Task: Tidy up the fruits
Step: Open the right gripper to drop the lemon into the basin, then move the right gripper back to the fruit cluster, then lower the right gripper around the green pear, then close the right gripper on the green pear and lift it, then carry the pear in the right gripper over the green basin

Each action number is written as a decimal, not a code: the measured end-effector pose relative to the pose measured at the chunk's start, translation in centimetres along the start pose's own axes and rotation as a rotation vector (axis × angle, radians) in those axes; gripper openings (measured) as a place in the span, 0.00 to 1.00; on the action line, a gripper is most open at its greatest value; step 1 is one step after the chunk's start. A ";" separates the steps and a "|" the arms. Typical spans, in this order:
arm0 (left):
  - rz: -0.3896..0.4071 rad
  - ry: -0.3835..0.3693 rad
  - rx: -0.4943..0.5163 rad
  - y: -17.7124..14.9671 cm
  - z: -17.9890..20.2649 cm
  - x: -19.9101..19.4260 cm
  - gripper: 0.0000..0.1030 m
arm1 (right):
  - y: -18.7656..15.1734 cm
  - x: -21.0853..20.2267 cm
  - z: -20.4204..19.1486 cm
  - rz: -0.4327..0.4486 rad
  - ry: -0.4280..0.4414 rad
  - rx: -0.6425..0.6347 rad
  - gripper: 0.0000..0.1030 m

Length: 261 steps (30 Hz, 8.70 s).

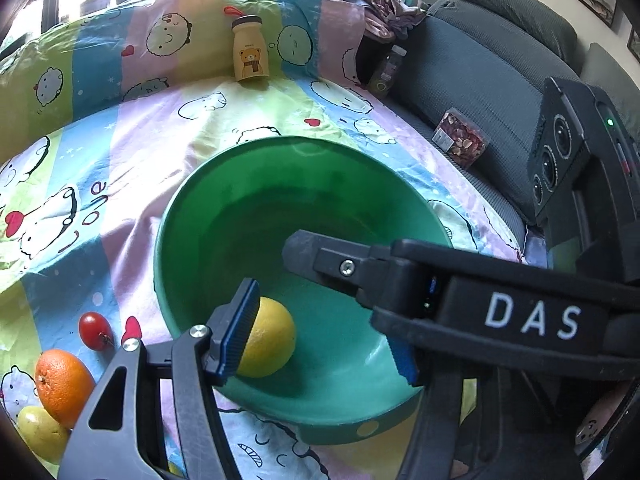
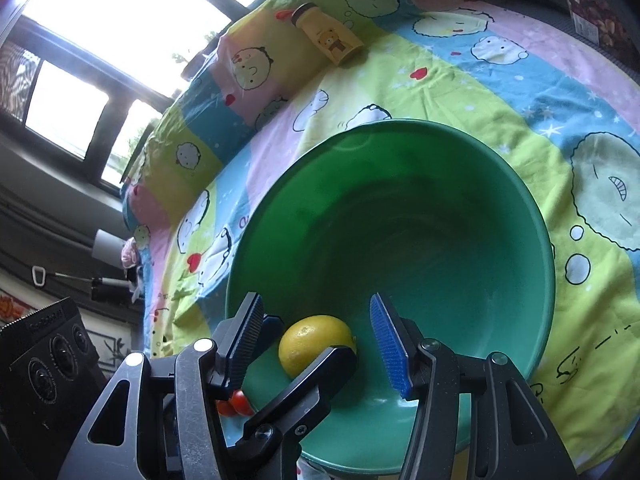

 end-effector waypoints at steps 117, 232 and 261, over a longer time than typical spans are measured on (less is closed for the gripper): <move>0.106 0.221 -0.461 -12.3 -20.7 -11.2 0.54 | -12.4 15.9 -18.7 -0.390 0.097 -0.331 0.68; 0.154 -0.092 0.023 1.0 3.3 -1.4 0.54 | 0.3 -4.5 0.3 0.179 -0.021 0.048 0.68; 0.063 -0.176 -0.057 1.0 2.2 1.4 0.54 | 0.8 -3.1 1.7 0.131 -0.137 0.095 0.68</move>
Point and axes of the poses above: each gripper's, at about its wrist camera, not at the fingertips, and x roughly the way its jaws point, z to its right, y to its top, the point moved 2 cm from there along x, roughly the way its jaws point, and after that the axes turned 4 degrees about -x, right-handed, at the moved point
